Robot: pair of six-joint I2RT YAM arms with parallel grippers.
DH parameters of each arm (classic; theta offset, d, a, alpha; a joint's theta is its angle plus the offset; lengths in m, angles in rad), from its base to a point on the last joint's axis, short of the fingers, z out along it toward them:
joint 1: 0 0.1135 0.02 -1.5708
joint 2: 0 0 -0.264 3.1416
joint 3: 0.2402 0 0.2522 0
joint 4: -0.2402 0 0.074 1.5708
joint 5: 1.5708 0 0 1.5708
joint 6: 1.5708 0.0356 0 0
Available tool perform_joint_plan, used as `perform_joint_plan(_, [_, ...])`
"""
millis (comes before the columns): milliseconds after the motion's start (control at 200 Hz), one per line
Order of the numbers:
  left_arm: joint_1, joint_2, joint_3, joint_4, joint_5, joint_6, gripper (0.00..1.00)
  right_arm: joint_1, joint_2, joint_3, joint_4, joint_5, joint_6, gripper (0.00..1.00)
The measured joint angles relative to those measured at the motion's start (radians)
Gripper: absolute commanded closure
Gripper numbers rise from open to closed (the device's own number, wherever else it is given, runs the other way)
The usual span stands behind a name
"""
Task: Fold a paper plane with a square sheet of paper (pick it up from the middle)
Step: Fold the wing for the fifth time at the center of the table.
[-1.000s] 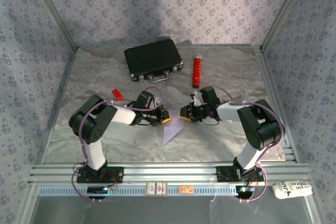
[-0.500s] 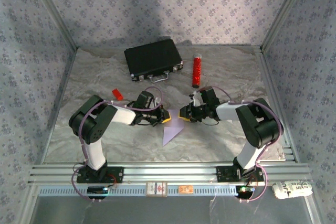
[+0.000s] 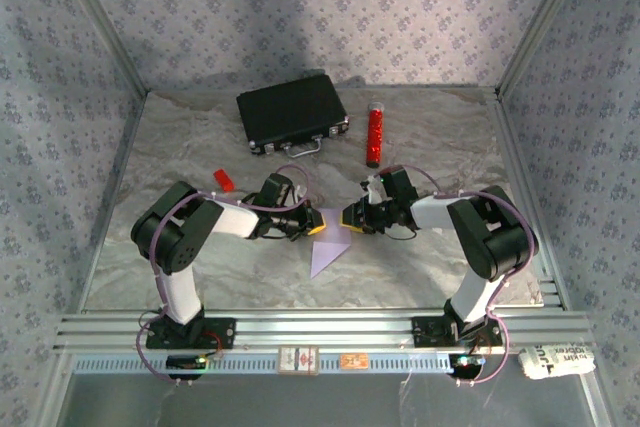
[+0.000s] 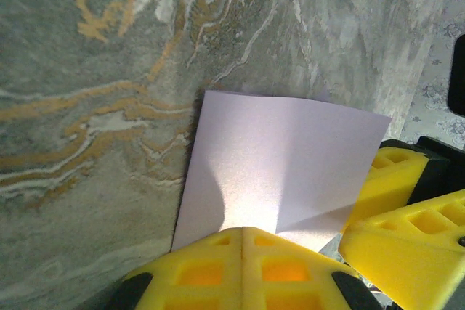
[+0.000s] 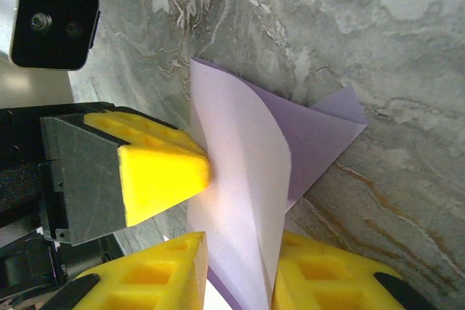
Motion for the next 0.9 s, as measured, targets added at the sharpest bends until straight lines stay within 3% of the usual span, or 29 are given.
perform_joint_plan(555, [0.000,0.000,0.000,0.000,0.000,-0.003,0.94,0.000,0.021,0.022,-0.054,-0.005,-0.077,0.72])
perform_joint_plan(899, [0.003,0.000,0.000,0.000,0.003,-0.003,0.95,0.000,0.019,0.033,-0.113,0.000,-0.155,0.79])
